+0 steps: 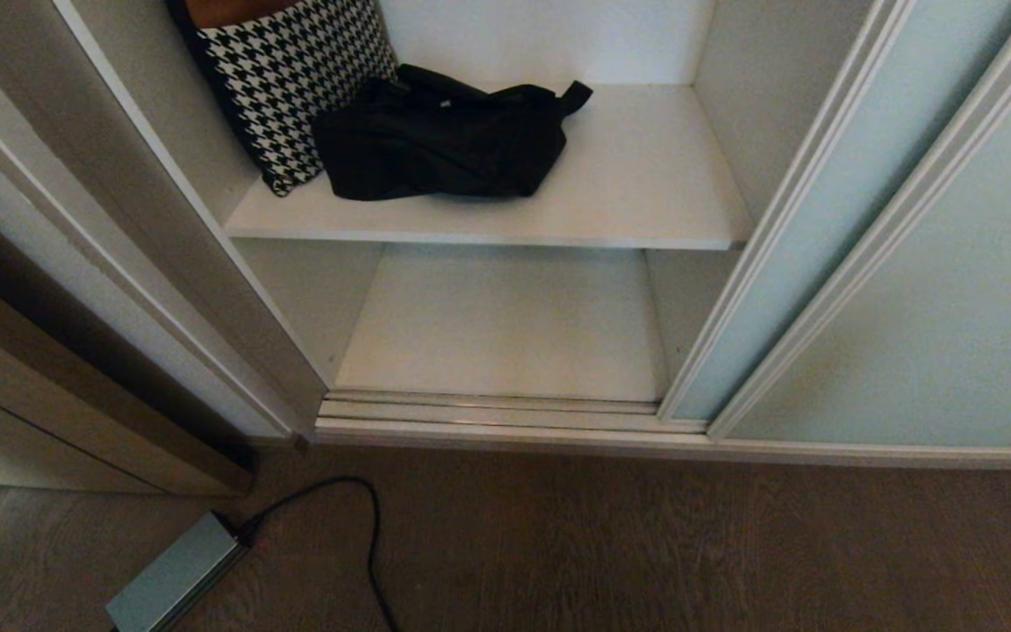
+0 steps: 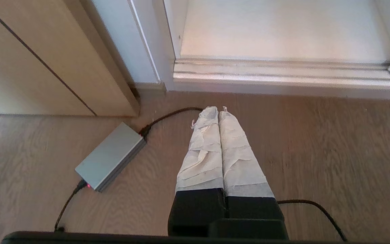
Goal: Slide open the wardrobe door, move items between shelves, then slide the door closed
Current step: Open the door, then place the bag on the lower shelf
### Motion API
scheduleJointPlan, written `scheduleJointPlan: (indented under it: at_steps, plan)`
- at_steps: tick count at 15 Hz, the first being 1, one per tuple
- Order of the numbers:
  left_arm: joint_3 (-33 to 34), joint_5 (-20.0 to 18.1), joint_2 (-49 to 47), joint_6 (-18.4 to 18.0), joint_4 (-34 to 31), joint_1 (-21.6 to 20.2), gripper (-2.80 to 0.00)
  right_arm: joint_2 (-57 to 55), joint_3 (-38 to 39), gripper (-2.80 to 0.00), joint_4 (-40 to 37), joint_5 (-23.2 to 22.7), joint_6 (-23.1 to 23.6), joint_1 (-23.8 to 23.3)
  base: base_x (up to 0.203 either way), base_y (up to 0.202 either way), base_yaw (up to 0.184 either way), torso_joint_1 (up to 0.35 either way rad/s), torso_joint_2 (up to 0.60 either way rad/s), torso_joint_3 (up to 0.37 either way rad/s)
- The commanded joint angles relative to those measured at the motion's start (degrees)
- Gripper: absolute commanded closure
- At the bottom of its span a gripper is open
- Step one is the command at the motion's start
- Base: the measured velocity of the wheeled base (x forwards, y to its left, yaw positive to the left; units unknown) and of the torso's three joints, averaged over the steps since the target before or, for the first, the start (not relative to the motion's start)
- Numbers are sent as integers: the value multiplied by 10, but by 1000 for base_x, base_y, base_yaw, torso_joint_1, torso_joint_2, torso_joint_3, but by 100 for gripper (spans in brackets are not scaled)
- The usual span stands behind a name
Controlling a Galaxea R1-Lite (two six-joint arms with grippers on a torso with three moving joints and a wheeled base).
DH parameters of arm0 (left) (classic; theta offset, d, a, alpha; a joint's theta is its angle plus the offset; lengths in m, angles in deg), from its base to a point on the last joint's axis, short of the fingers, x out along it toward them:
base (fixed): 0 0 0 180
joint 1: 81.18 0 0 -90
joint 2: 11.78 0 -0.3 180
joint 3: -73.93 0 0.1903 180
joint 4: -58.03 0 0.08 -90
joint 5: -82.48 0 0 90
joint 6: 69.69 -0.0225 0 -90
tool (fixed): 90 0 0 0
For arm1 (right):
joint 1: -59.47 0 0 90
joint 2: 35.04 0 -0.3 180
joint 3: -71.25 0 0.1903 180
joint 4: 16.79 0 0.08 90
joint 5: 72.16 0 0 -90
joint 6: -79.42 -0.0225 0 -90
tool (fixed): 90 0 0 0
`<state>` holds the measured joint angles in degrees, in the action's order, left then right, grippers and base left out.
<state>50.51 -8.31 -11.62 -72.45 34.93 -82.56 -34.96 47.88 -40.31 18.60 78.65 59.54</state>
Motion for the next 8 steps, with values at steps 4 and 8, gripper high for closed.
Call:
scheduleJointPlan:
  at_steps: [4,8]
  plan:
    - [1,-2,-2,-2,0,0,0,0,1,0,0,0,0,0,188,0,0,2,0,3]
    - [1,-4,-2,-5,-1,0,0,0,0,0,0,0,0,0,194,0,0,3,3,1]
